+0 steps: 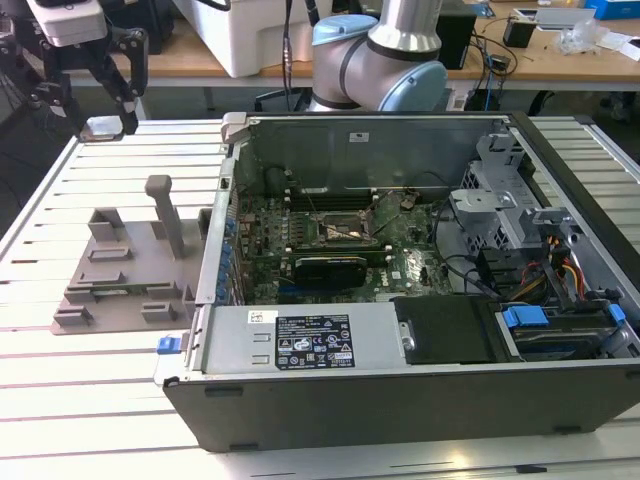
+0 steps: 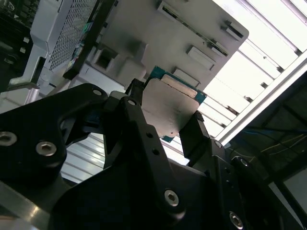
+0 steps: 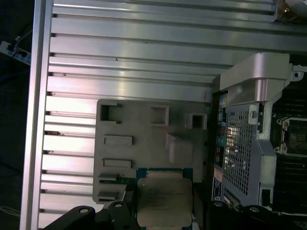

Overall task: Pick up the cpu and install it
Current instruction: 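Pick up the cpu and move it towards the insertion slot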

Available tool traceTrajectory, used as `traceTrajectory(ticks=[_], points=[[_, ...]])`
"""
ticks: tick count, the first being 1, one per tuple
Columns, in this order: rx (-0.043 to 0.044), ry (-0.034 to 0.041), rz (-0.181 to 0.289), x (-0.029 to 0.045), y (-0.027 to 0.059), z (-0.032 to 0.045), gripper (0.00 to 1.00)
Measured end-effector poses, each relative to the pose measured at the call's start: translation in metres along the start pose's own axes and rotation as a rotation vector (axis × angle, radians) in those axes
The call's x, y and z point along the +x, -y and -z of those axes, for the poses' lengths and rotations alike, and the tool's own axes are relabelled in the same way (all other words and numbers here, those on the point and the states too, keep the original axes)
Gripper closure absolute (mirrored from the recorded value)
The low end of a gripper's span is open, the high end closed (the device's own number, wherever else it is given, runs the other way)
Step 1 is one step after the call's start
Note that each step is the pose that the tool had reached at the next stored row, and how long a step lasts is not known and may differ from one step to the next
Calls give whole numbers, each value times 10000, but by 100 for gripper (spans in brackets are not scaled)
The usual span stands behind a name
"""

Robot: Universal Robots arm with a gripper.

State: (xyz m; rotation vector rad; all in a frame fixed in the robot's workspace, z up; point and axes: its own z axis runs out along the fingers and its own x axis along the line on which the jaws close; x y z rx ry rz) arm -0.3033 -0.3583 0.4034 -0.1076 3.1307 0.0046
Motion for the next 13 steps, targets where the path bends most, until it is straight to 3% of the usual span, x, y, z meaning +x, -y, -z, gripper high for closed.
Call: traceTrajectory(ticks=[4,7,13], points=[[-1,1,-1,-107,6,-1,45],[0,-2,0,-240,13,-2,45],[1,-1,-2,-403,22,-5,45]])
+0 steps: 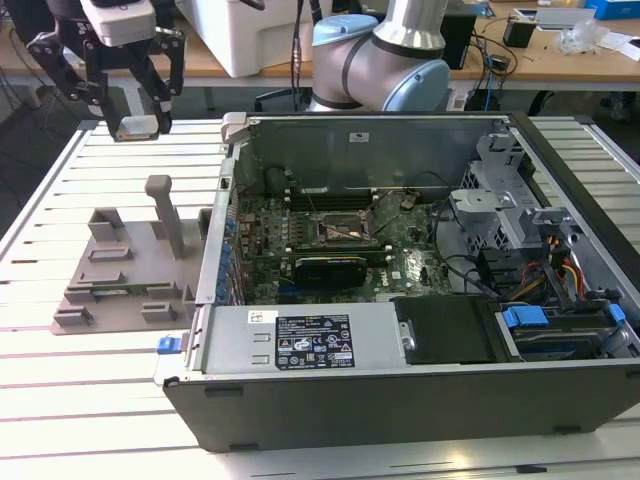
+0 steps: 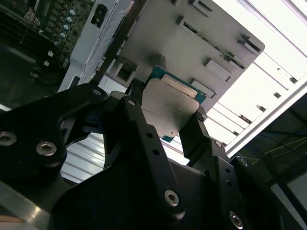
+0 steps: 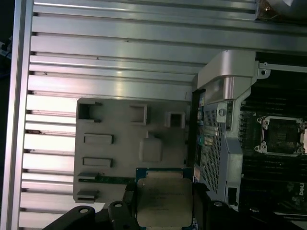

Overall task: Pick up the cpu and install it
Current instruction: 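Pick up the cpu and move it towards the insertion slot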

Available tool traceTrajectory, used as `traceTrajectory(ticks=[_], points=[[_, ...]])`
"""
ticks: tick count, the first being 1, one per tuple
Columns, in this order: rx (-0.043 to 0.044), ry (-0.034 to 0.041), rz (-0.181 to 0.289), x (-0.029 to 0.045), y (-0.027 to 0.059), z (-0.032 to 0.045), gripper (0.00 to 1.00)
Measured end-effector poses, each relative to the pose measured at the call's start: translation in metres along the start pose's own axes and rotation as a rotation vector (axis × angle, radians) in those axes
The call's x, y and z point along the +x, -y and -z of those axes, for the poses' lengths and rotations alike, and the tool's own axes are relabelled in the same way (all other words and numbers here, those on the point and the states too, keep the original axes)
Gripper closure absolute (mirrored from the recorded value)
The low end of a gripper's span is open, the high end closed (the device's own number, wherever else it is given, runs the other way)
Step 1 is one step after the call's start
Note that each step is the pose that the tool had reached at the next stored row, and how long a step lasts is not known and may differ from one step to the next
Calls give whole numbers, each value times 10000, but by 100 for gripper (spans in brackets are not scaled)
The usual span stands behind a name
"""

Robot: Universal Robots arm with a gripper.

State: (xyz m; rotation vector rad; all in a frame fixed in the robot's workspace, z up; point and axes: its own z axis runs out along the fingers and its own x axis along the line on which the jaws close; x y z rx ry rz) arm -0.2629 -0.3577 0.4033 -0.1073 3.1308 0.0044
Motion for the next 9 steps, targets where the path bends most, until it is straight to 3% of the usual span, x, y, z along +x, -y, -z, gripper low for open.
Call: traceTrajectory(ticks=[9], points=[[7,1,1,-192,11,-7,45]])
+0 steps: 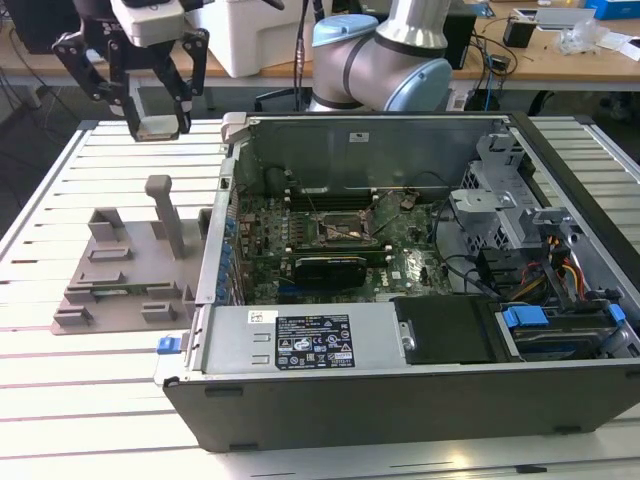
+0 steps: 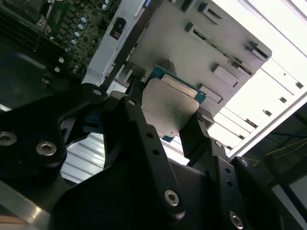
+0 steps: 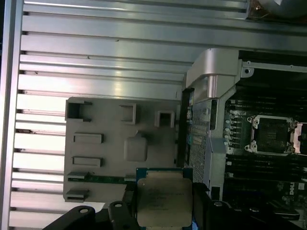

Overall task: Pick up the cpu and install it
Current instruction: 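Pick up the cpu and move it towards the insertion slot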

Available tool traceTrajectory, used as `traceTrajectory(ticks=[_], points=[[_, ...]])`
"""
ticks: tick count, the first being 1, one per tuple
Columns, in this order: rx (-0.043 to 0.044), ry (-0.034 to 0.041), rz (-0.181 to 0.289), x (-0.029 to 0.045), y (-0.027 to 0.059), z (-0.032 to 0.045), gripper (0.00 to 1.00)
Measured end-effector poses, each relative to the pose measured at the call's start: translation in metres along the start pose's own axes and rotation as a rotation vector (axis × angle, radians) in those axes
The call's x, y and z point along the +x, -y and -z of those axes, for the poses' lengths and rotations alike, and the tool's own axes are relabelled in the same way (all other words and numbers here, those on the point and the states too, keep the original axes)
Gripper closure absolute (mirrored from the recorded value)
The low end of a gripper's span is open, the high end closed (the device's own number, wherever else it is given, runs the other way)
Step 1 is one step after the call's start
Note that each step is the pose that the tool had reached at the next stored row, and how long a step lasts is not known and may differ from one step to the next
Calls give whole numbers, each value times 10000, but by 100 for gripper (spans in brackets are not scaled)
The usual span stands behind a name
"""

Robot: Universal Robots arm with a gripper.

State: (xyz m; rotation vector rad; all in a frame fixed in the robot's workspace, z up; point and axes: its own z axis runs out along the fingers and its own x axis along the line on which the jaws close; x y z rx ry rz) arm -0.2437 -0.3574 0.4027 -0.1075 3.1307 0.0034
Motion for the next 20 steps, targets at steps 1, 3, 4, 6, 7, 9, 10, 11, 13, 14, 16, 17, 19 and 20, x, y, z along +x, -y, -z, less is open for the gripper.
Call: traceTrajectory(ticks=[1,3,4,6,7,9,10,11,13,14,16,17,19,20], points=[[5,-2,0,-29,0,-3,45],[8,-7,0,-86,1,-15,45],[7,-12,2,-149,1,-29,45],[8,-18,1,-210,-1,-37,45],[10,-23,-1,-267,-2,-42,45],[10,-27,2,-375,-3,-55,45],[11,-27,0,-401,-3,-59,45],[11,-28,0,-427,-2,-63,45],[11,-29,0,-471,-1,-69,45],[12,-28,1,-503,-1,-74,45],[12,-28,1,-545,0,-81,45],[13,-28,0,-568,0,-85,45],[15,-28,0,-595,0,-90,45],[15,-28,1,-611,0,-93,45]])
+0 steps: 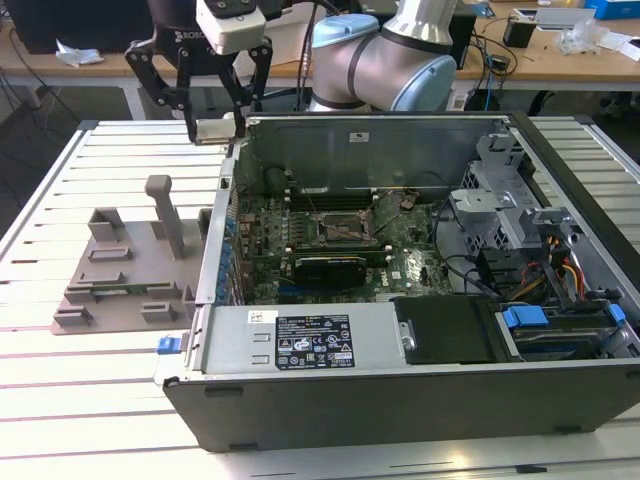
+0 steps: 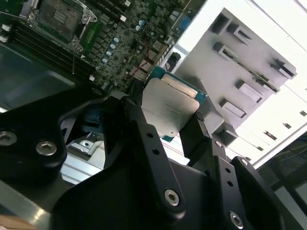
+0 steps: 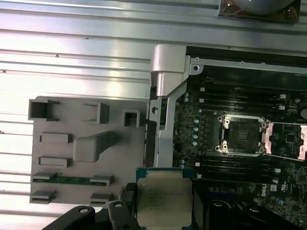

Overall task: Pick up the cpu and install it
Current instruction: 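Pick up the cpu and move it towards the insertion slot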

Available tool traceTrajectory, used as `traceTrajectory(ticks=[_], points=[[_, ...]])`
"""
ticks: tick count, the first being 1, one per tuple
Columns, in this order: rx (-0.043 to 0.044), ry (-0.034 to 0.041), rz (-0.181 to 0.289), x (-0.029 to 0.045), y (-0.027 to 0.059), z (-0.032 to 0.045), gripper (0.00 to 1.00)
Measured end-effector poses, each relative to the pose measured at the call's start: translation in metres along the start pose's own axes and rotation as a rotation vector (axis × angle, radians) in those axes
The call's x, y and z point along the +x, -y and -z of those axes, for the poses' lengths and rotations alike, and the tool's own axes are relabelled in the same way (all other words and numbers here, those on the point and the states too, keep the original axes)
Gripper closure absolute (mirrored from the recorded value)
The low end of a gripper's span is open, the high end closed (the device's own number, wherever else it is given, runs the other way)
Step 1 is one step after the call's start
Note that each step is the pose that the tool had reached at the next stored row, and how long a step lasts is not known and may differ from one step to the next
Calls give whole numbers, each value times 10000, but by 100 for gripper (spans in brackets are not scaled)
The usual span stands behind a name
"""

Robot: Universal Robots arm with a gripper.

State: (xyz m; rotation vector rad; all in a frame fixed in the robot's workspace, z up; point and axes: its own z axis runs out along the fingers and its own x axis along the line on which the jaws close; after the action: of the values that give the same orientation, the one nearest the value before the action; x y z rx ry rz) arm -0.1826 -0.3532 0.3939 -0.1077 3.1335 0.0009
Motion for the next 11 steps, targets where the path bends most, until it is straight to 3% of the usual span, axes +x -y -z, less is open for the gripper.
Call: traceTrajectory(ticks=[11], points=[[9,-1,0,-185,4,-32,45]])
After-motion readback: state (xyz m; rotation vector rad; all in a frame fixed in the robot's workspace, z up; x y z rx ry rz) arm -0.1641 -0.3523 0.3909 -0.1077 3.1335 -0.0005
